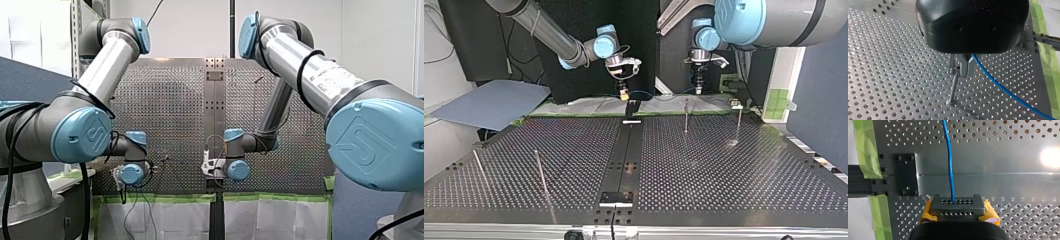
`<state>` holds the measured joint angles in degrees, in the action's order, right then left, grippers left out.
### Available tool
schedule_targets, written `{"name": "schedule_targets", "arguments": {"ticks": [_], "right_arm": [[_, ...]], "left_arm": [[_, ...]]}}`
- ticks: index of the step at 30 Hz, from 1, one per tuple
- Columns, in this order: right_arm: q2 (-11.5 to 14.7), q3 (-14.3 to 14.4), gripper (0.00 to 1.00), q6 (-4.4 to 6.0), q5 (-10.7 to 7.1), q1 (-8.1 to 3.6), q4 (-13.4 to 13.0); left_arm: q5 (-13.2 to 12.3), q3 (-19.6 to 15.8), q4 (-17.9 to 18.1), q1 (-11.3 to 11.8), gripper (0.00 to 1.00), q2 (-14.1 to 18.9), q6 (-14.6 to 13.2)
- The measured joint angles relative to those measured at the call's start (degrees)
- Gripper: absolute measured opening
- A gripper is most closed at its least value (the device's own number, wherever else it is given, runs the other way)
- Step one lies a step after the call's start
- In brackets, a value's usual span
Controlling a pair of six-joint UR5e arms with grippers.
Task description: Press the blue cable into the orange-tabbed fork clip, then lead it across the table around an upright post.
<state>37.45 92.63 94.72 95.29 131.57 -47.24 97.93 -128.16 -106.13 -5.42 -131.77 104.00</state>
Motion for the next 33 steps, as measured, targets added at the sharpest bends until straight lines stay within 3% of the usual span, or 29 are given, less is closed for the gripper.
{"name": "schedule_targets", "arguments": {"ticks": [7, 17, 26, 33], "right_arm": [[-0.2, 0.0, 0.0, -0.54, 0.03, -0.48, 0.3], [-1.9, -0.4, 0.0, -0.91, 0.3, -0.65, 0.3], [-2.3, -1.4, 0.0, -0.92, 0.28, -0.75, 0.4], [-3.4, -2.1, 0.0, -0.92, 0.25, -0.96, 0.5]], "left_arm": [[0.1, 1.4, -1.6, 0.7, 0.0, 0.0, 0.1], [-1.8, 1.7, -1.7, 4.3, 0.0, 0.0, -0.1], [-4.2, 2.2, -1.8, 4.3, 0.0, 0.0, -0.1], [-4.3, 2.7, -1.9, 4.2, 0.0, 0.0, 0.0]]}}
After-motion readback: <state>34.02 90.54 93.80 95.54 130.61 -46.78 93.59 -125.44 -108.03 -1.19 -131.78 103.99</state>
